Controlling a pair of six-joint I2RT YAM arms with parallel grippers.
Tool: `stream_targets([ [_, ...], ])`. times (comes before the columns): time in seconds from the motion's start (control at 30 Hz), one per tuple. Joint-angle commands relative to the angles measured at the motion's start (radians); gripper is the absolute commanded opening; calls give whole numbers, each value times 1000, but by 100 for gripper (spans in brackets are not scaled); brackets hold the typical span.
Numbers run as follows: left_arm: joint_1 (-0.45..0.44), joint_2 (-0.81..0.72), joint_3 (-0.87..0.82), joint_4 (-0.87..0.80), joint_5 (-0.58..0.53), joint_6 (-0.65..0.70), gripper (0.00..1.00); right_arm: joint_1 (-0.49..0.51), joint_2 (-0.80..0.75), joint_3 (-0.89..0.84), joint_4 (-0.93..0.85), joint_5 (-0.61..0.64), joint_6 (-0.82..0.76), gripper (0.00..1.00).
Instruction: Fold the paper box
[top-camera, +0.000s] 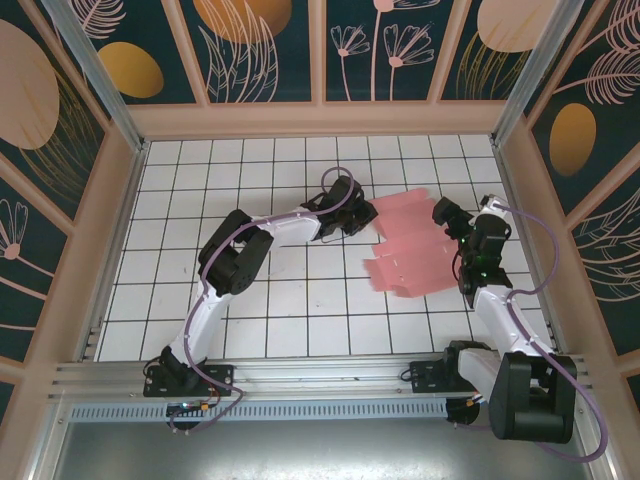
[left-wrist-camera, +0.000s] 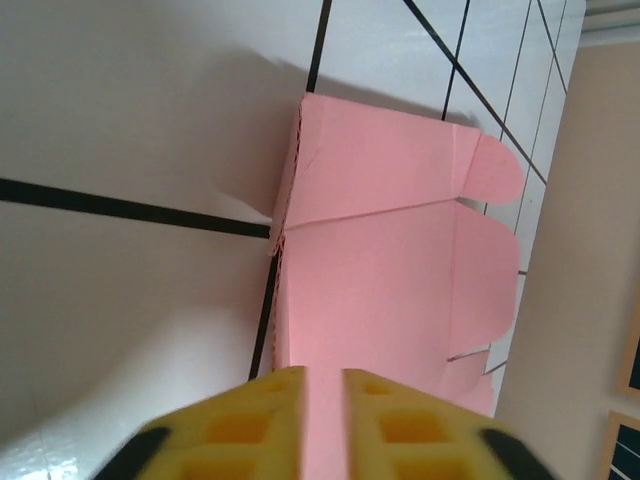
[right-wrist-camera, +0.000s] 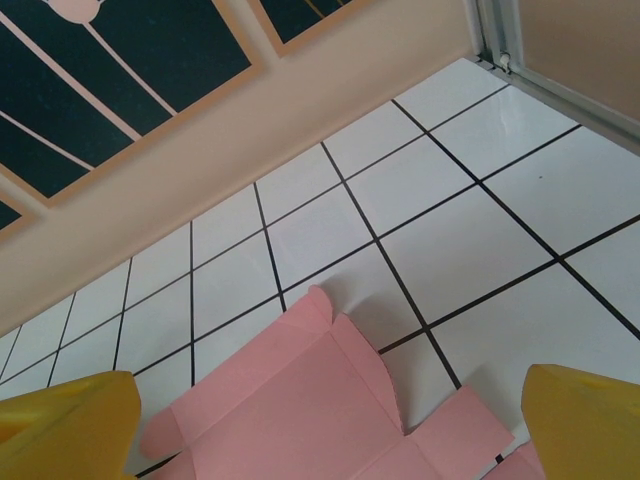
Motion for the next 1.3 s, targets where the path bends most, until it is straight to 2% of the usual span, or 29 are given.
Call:
stream_targets([
  [0.0, -8, -52, -54, -36, -75, 9, 35, -6, -19, 34, -5, -6, 16, 98],
  [0.1, -7, -81, -84, -44, -116, 21, 42, -5, -12, 29, 5, -5, 24, 98],
  [0.2, -8, -65, -73, -41, -87, 21, 43, -6, 3, 29, 17, -16, 42, 98],
  [0.53, -10, 12, 16, -4, 15, -10, 32, -7, 10, 28, 14, -20, 32, 98],
  [0.77, -16, 47, 62, -13, 35, -15, 31, -9, 13, 30, 4, -16, 19, 98],
  [0.87, -16, 53, 62, -15, 36, -17, 23, -13, 12, 29, 2, -15, 18, 98],
  [1.0, -16, 69, 55, -2, 55, -45, 19, -14, 13, 37, -5, -21, 18, 98],
  [1.1, -14, 58, 38, 6, 48, -53, 3, -15, 5, 41, -17, -21, 14, 98],
  [1.13, -15, 44, 21, 12, 32, -55, 0, -15, 1, 42, -20, -22, 14, 98],
  [1.27, 1, -83, -151, 110, -86, -101, 0, -14, 0, 52, -31, -46, 27, 98],
])
